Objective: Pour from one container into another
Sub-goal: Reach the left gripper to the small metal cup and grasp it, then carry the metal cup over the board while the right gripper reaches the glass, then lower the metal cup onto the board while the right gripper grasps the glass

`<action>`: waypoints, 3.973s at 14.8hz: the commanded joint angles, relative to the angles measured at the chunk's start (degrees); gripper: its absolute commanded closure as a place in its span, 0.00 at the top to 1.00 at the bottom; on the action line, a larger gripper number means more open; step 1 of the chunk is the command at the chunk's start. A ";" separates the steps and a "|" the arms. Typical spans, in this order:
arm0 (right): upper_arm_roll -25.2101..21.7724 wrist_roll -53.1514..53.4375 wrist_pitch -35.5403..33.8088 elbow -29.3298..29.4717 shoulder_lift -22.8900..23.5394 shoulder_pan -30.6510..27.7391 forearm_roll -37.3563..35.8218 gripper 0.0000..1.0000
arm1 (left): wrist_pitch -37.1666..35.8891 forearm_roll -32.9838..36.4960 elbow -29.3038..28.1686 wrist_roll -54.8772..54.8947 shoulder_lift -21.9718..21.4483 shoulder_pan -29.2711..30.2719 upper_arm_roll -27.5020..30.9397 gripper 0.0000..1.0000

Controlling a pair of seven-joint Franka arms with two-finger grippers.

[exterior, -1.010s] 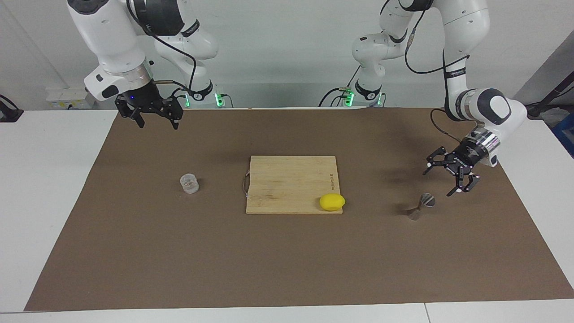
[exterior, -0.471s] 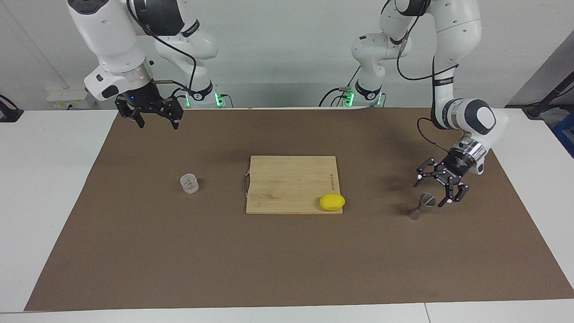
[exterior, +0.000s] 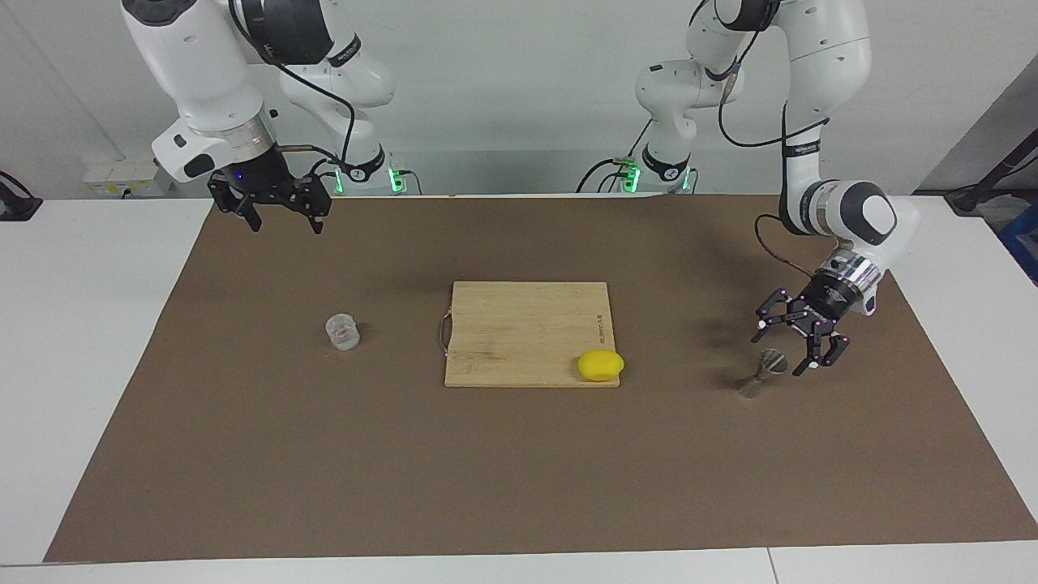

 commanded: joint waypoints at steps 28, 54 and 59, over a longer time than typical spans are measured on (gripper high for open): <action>0.23 24.58 1.60 -2.83 -1.13 -0.55 4.37 1.00 | -7.39 -1.32 5.14 1.56 -1.49 -1.68 -11.80 0.00; 0.23 39.51 23.22 -17.16 22.59 -16.11 36.90 1.00 | 16.44 -17.41 8.75 -1.61 3.33 -35.26 -11.73 0.00; 0.23 39.22 24.37 -19.01 22.87 -14.97 39.81 1.00 | 18.46 -18.29 8.75 -1.70 3.77 -37.72 -11.64 0.00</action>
